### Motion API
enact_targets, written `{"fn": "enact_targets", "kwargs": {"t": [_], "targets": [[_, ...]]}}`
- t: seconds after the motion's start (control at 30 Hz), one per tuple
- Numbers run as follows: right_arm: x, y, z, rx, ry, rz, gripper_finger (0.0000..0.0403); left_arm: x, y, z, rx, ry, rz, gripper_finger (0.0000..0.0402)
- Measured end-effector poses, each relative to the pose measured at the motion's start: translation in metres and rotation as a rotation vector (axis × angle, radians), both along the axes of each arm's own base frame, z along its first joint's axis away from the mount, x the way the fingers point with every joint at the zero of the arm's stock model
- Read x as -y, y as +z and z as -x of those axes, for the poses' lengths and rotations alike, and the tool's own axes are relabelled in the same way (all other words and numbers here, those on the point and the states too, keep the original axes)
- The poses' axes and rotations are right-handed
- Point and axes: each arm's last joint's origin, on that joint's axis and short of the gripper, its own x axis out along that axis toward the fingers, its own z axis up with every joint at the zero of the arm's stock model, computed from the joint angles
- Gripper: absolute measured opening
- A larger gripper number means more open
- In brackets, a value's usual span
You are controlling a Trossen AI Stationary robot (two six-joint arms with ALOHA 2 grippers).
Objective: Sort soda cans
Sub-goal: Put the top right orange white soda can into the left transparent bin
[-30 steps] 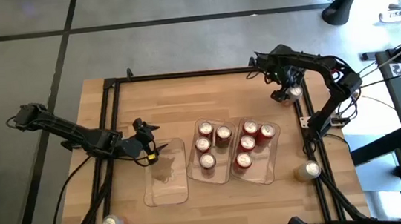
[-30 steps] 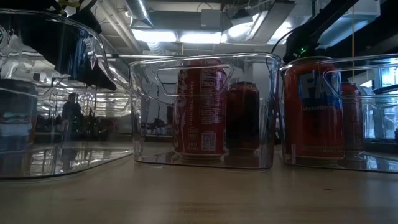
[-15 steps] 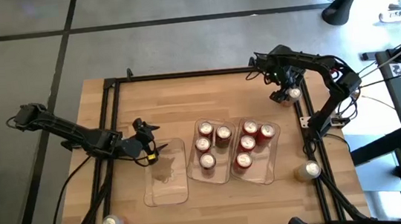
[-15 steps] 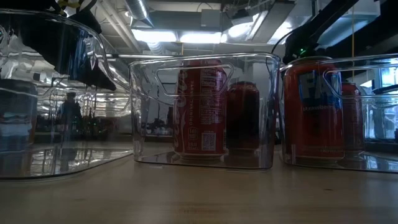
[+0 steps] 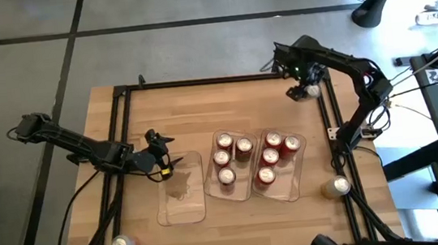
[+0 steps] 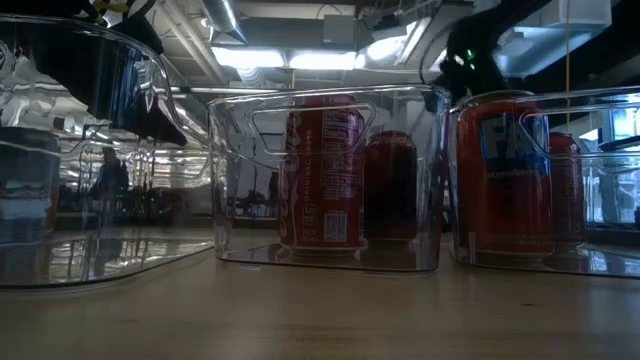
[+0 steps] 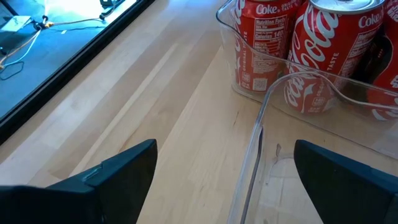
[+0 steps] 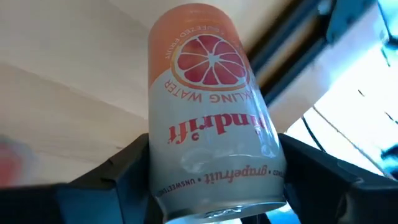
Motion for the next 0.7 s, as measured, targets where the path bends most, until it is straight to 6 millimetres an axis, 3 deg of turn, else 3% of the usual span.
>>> {"fn": "enact_targets", "kwargs": {"t": [0.2, 0.4, 0.53, 0.7], "targets": [[-0.012, 0.043, -0.033, 0.147, 0.102, 0.099, 0.0286, 0.0, 0.0, 0.0, 0.002, 0.002, 0.003, 0.0365], [-0.038, 0.083, -0.066, 0.3, 0.248, 0.217, 0.0286, 0.0, 0.0, 0.0, 0.029, 0.028, 0.046, 0.0365], [-0.063, 0.1, -0.089, 0.42, 0.354, 0.266, 0.0286, 0.0, 0.0, 0.0, 0.041, 0.041, 0.066, 0.0365], [-0.098, 0.105, -0.115, 0.547, 0.49, 0.271, 0.0286, 0.0, 0.001, -0.001, 0.056, 0.061, 0.092, 0.0365]]}}
